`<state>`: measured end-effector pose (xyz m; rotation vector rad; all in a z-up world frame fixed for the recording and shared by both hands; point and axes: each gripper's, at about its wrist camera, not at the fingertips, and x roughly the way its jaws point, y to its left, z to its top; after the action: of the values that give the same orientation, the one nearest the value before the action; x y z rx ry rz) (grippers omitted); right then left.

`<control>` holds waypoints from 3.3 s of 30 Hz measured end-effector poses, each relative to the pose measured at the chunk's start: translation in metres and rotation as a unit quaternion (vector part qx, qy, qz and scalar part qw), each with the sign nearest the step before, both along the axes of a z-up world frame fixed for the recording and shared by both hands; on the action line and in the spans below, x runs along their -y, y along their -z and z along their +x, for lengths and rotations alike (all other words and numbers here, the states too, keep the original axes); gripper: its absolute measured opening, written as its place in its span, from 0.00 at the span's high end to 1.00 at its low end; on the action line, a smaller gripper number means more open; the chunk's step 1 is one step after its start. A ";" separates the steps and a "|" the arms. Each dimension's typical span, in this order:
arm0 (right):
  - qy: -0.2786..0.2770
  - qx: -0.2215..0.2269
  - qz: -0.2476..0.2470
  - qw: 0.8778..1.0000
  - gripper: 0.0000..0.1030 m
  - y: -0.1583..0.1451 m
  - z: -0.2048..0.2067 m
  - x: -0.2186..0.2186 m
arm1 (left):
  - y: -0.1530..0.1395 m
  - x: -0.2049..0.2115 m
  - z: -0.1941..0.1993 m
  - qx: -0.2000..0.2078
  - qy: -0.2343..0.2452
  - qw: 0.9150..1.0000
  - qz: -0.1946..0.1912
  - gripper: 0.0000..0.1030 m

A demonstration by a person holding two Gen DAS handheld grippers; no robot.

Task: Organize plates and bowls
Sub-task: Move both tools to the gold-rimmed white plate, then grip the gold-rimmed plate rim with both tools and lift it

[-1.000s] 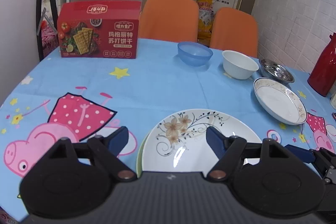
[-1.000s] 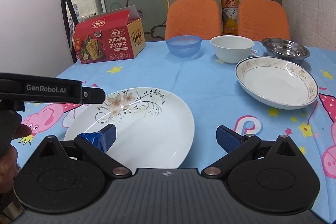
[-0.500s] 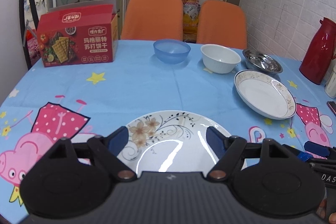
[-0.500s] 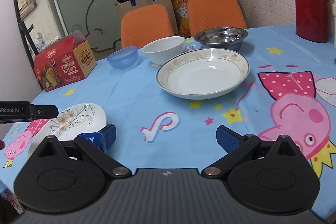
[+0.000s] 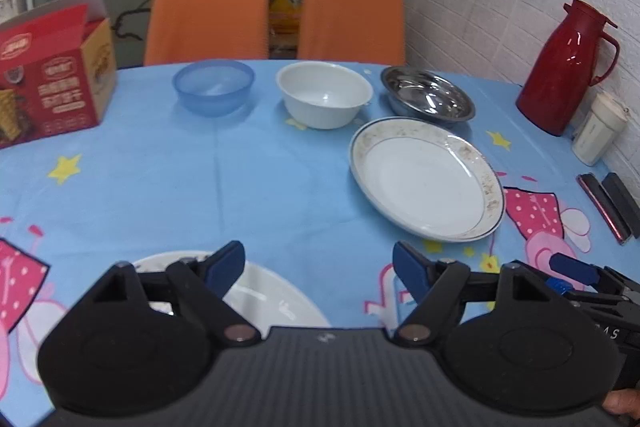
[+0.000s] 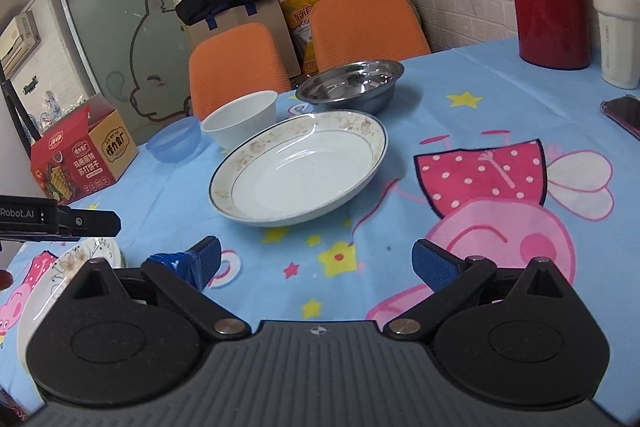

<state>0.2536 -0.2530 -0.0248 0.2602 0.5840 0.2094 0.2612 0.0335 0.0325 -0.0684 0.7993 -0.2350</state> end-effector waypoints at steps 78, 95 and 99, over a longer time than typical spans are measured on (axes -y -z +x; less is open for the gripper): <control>-0.057 0.015 -0.061 0.996 0.11 -0.030 0.034 -0.096 | -0.011 -0.003 0.031 -0.031 0.023 0.999 0.007 0.31; -0.165 -0.013 -0.056 0.985 0.11 -0.014 -0.038 -0.204 | 0.012 -0.124 -0.071 -0.040 -0.091 0.995 0.001 0.31; -0.167 -0.019 -0.064 0.984 0.11 -0.009 -0.039 -0.210 | 0.018 -0.129 -0.071 -0.035 -0.090 0.995 -0.011 0.31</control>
<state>0.2143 -0.0428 -0.0154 0.0390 0.6742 0.4896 0.1900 0.1623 0.0149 -0.1700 0.8558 -0.0716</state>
